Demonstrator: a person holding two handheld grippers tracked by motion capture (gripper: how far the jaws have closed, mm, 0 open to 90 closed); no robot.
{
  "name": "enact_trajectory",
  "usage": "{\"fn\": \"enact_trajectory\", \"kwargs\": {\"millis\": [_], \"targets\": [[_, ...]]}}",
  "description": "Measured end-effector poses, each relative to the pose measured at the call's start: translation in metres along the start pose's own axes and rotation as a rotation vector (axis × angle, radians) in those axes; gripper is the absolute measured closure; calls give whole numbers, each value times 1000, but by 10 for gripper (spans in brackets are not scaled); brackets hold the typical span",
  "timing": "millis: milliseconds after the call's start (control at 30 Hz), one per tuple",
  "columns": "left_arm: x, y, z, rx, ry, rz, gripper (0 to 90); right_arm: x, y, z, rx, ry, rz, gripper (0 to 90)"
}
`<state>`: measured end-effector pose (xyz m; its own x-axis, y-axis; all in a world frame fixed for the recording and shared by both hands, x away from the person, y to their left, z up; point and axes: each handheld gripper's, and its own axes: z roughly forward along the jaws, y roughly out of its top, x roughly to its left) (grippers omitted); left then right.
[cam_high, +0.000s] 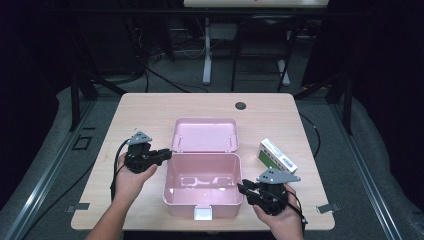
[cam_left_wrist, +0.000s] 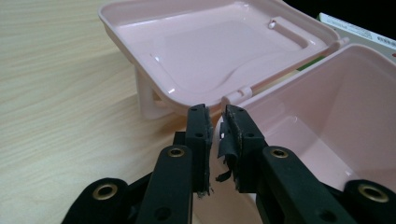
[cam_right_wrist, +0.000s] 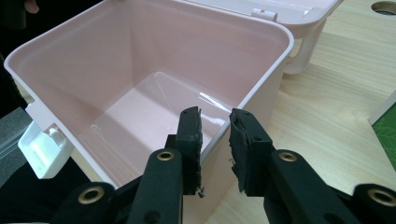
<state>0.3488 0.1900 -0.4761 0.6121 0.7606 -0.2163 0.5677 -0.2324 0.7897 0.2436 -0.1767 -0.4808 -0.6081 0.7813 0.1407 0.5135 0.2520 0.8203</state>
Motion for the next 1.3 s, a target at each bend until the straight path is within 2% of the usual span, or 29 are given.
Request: {"fn": "enact_trajectory", "kwargs": {"millis": [100, 267, 633, 800, 967, 1133, 1233, 1300], "targets": [[0, -3, 2, -5, -10, -11, 823, 0, 0, 0, -1, 0, -1, 734], [-1, -1, 4, 0, -4, 3, 857, 0, 0, 0, 0, 0, -1, 734], [-2, -1, 4, -5, 1, 10, 860, 1, 1, -1, 10, 14, -2, 725], [0, -4, -2, -28, -3, -6, 813, 1, 2, -2, 4, 4, -19, 707], [2, -10, -12, -45, -12, -11, 755, -1, 8, -10, -20, 28, -8, 689], [1, -13, -22, -66, 22, 4, 626, -6, 17, -15, -35, 43, -11, 656], [4, -12, -30, -85, 31, 7, 577, -10, 23, -17, -32, 45, -23, 600], [6, -12, -34, -71, 21, 0, 553, -12, 28, -17, -39, 32, -41, 561]]}}
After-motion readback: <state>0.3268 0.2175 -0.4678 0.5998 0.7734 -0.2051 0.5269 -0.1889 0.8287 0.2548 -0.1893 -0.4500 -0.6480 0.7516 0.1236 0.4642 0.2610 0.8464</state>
